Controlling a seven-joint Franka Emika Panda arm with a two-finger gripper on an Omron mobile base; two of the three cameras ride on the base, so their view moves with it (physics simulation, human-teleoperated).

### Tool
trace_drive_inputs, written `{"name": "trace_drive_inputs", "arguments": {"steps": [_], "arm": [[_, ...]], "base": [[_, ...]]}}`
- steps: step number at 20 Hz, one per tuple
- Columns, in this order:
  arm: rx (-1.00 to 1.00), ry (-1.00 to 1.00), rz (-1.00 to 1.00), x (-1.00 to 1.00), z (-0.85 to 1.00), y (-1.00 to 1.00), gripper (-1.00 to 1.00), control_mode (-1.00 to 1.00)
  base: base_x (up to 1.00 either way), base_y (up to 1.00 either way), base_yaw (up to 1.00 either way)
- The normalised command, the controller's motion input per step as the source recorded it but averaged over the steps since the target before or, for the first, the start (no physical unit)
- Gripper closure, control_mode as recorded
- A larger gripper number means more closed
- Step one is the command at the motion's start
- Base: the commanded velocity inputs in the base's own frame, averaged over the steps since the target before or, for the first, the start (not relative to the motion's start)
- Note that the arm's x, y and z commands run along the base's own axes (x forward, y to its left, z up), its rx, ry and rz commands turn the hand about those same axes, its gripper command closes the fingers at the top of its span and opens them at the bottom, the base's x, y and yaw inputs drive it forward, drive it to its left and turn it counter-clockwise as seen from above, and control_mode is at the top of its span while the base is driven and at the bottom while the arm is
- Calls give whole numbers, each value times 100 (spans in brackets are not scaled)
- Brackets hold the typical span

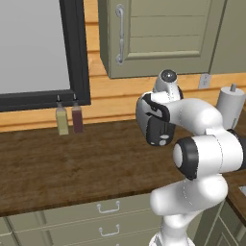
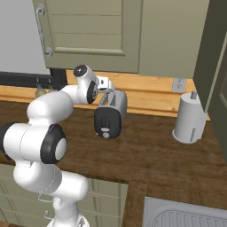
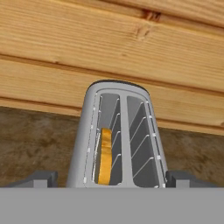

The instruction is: Start the toaster. Once the lever pops up, take the bread to the plate on the dining counter.

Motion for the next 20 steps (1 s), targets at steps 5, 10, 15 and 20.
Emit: {"name": "trace_drive_inputs", "arguments": {"steps": [5, 10, 15, 20], "arm": [[0, 0, 0, 0, 0, 0, -100, -100], [0, 0, 0, 0, 0, 0, -100, -100], [0, 0, 0, 0, 0, 0, -100, -100], [0, 0, 0, 0, 0, 0, -100, -100]], "base": [[0, 0, 0], [0, 0, 0], [0, 0, 0], [0, 0, 0]]}}
